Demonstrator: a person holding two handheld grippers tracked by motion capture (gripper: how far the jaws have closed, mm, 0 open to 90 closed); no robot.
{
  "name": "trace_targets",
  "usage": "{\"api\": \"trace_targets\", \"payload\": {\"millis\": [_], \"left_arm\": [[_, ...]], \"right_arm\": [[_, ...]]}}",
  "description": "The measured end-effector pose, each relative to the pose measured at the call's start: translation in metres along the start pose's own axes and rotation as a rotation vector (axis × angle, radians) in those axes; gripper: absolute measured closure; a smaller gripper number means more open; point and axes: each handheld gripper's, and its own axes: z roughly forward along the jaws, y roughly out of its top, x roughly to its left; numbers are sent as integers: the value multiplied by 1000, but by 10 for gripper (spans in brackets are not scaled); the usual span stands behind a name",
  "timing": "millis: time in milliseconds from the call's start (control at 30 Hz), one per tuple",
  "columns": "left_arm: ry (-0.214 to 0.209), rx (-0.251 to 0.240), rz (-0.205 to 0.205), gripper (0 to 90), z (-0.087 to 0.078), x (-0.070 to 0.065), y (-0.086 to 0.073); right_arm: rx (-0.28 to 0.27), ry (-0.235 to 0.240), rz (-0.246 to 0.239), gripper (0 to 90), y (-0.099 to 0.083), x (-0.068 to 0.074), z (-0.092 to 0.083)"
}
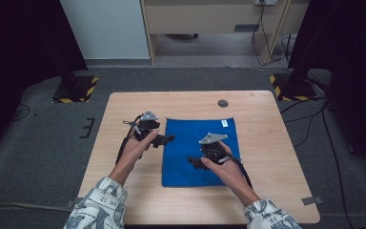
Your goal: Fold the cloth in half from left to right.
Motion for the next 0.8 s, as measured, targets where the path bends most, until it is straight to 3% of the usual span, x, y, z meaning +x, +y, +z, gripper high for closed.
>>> {"api": "trace_targets", "payload": {"millis": [267,500,733,800], "left_arm": [[42,-36,10,77,-1,10,12],[42,-14,0,77,2,13,16],[61,15,-8,77,2,14,15],[66,20,-13,77,4,15,14]], "right_arm": [[30,67,-49,244,5,27,17],[72,118,-87,292,5,49,33],[62,150,-127,357,5,62,35],[62,165,-142,424,4,68,36]]}}
